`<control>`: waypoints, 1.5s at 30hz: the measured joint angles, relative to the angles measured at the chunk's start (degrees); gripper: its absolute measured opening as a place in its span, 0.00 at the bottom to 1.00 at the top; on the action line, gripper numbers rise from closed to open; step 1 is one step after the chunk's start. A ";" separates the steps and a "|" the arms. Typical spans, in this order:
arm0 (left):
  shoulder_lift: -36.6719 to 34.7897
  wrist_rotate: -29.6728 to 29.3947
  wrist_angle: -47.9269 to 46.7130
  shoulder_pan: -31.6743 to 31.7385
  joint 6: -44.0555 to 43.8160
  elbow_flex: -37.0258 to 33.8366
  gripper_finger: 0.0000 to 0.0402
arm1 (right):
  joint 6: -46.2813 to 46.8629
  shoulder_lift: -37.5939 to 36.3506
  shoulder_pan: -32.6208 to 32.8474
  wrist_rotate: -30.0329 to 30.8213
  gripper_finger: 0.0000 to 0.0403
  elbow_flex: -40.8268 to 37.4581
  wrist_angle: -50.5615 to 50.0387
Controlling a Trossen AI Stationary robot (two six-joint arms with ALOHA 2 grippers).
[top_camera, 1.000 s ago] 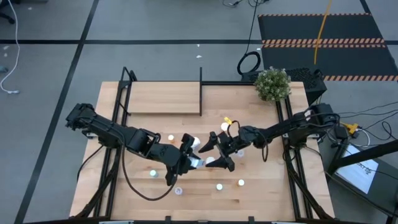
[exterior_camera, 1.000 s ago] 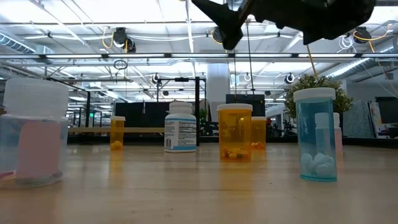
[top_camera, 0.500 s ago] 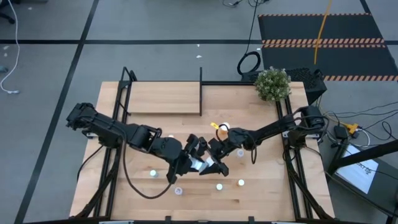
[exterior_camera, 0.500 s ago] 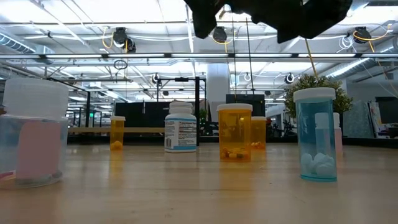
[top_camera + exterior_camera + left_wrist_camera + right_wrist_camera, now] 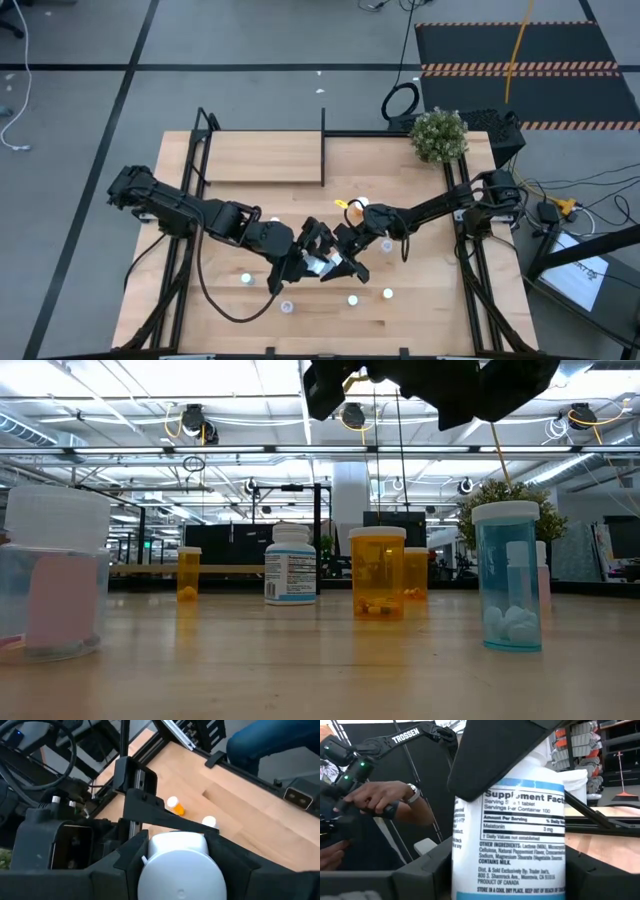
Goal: Pick and place medicine bottles onto shelf by color
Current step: Put the bottom white pill bottle on the shelf
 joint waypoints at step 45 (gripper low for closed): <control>0.35 -49.55 1.61 -7.52 -51.62 -6.29 0.94 | -29.21 -7.07 -1.41 24.84 0.57 -0.04 -13.20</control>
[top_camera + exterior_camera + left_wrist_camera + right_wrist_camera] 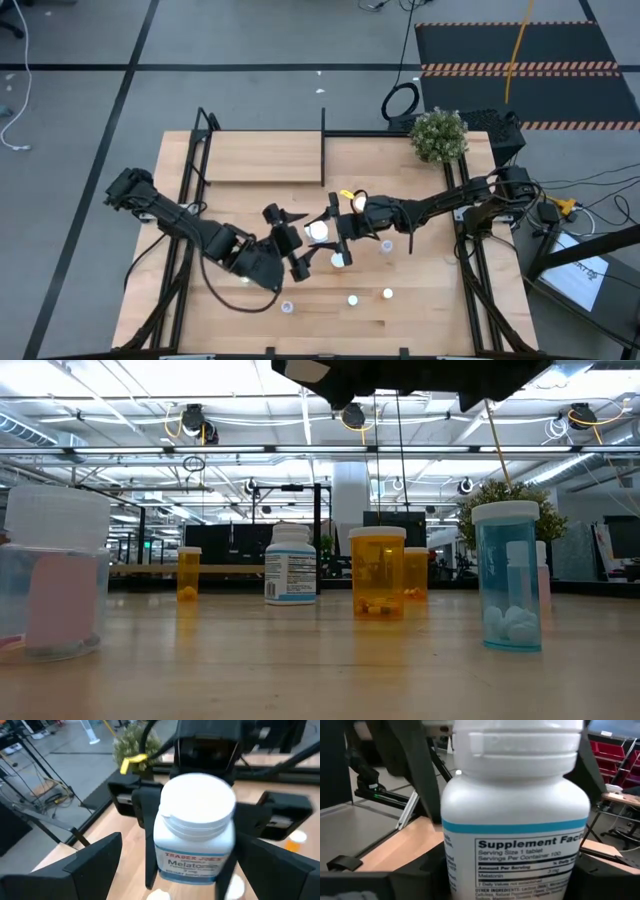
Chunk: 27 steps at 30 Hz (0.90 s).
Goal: Pick and place medicine bottles onto shelf by color
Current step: Put the bottom white pill bottle on the shelf
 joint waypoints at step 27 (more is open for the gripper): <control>0.00 5.85 9.34 2.21 6.34 -3.67 0.59 | 1.80 0.00 -0.71 -0.33 0.57 0.00 -1.10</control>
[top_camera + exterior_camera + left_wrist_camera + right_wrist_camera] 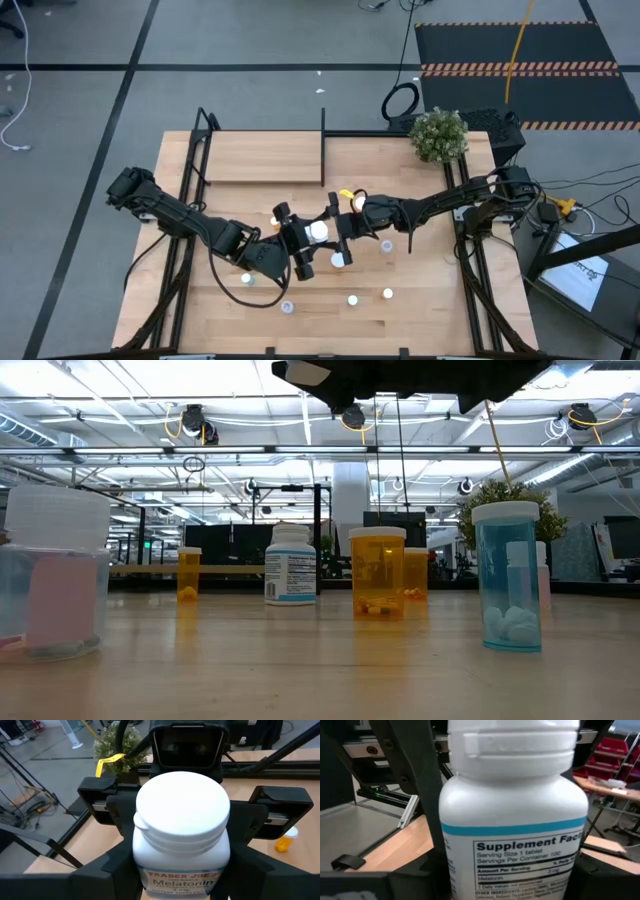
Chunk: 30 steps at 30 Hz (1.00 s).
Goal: Pick and place medicine bottles onto shelf by color
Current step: Put the bottom white pill bottle on the shelf
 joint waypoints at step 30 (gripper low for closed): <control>-7.43 -8.02 2.01 0.90 5.74 0.42 0.57 | 7.31 -10.20 0.03 7.90 0.87 -0.36 -34.74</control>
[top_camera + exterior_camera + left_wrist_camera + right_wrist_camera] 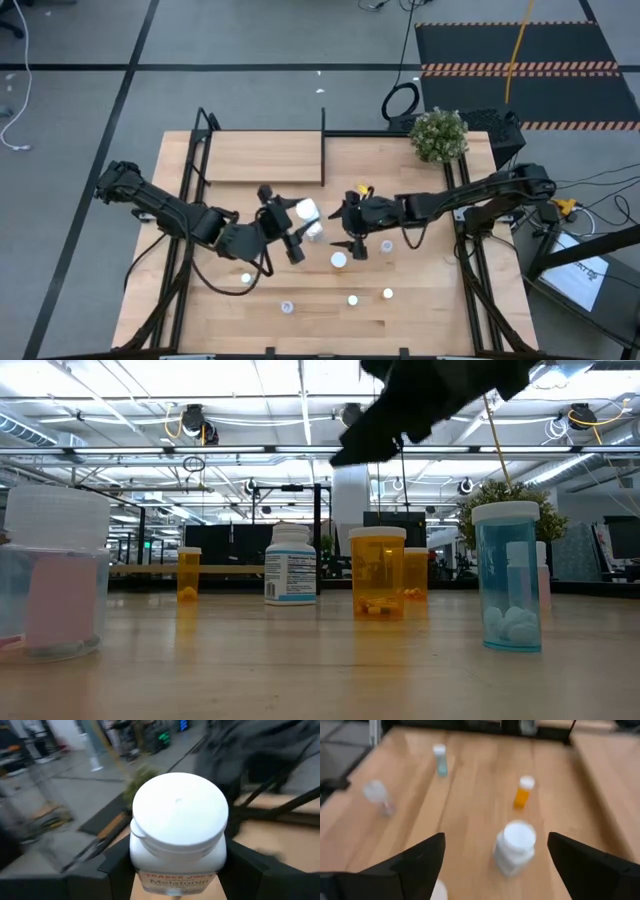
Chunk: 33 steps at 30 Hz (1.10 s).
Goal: Pick and place medicine bottles onto shelf by color
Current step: Put the bottom white pill bottle on the shelf
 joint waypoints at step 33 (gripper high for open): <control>-7.61 -4.21 -43.53 41.81 -47.33 -13.72 0.58 | -2.38 -22.90 0.01 8.23 0.87 -2.99 -19.54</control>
